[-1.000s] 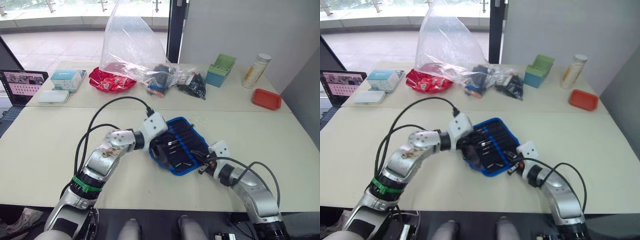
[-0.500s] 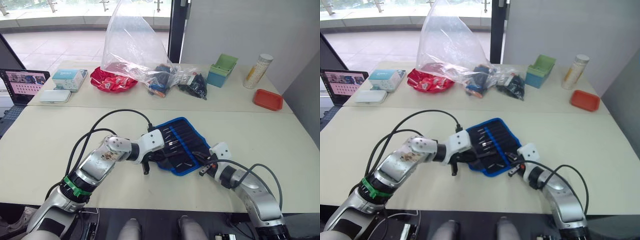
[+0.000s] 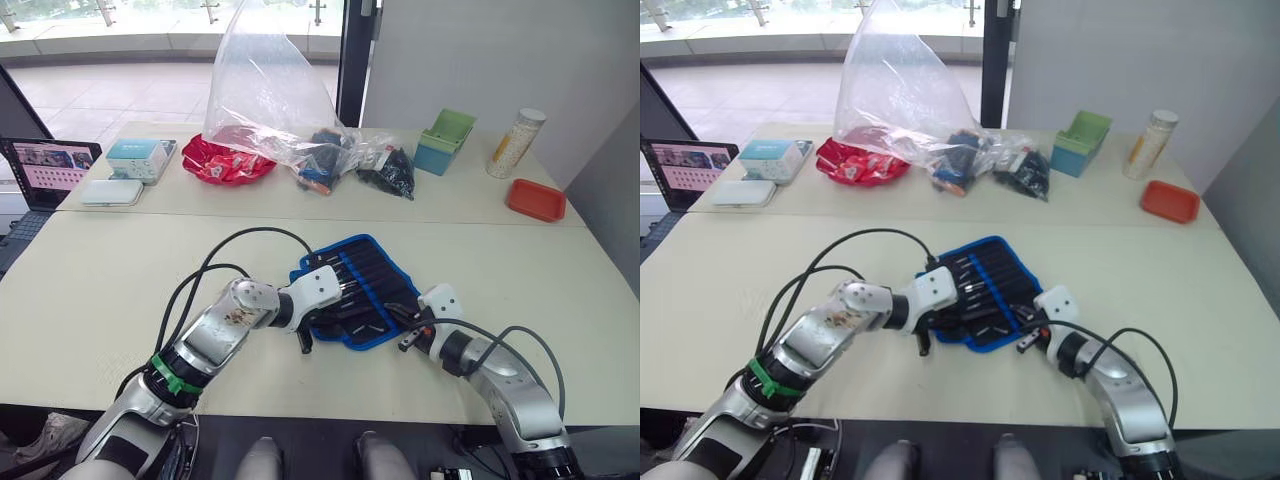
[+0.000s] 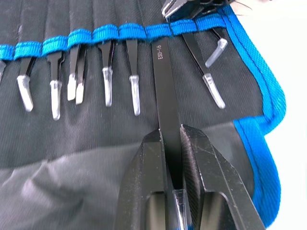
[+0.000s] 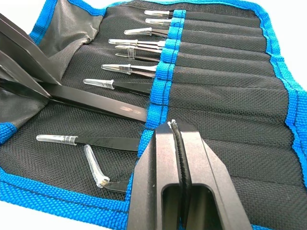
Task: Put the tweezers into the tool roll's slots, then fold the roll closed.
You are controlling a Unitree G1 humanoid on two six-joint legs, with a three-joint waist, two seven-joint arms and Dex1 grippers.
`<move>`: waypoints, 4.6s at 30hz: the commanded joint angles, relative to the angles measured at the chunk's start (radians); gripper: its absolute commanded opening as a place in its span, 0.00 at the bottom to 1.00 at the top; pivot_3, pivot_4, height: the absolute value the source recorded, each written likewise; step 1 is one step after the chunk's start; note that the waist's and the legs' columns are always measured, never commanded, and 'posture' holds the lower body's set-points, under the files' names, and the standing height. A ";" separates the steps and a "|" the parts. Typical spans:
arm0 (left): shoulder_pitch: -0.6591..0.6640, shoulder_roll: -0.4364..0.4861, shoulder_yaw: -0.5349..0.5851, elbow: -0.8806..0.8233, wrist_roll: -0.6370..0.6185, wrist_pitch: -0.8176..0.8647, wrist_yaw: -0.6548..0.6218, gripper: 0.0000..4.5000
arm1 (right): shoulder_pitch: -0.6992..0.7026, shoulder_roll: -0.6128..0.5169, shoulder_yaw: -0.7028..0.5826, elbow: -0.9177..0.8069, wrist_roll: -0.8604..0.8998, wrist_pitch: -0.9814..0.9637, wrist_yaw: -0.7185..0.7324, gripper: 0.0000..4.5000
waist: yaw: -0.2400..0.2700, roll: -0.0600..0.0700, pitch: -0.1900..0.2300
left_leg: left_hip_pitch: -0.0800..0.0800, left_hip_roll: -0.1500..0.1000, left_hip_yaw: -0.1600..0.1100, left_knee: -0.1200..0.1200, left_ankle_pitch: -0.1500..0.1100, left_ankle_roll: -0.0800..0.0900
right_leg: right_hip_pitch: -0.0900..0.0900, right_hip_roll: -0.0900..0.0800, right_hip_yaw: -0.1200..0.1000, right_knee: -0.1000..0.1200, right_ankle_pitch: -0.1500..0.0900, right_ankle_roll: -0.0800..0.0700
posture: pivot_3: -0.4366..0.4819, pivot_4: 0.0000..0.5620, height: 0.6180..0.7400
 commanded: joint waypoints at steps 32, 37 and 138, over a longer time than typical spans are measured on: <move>-0.129 -0.402 -0.010 0.420 0.119 -0.222 0.089 0.29 | 0.028 0.007 0.039 0.032 -0.018 0.033 -0.010 0.00 | 0.026 0.001 -0.001 | 0.003 -0.004 0.000 0.016 0.001 0.001 | 0.013 0.000 0.004 -0.001 0.004 0.007 | 0.48 0.27 1.00; -0.099 -0.358 0.033 0.318 0.064 -0.181 0.022 0.63 | 0.012 0.009 0.044 0.058 -0.022 0.025 0.001 0.00 | 0.020 0.001 -0.001 | 0.003 -0.004 0.000 0.017 0.001 0.001 | 0.015 0.000 0.004 -0.002 0.004 0.008 | 0.48 0.27 1.00; -0.268 0.111 0.267 0.873 0.006 -0.861 -0.699 1.00 | -0.001 -0.044 0.219 -0.371 -0.169 0.152 0.020 0.01 | -0.009 0.007 0.008 | -0.016 -0.001 0.002 0.020 0.002 0.004 | -0.013 0.003 0.007 0.015 0.007 0.000 | 0.48 0.27 1.00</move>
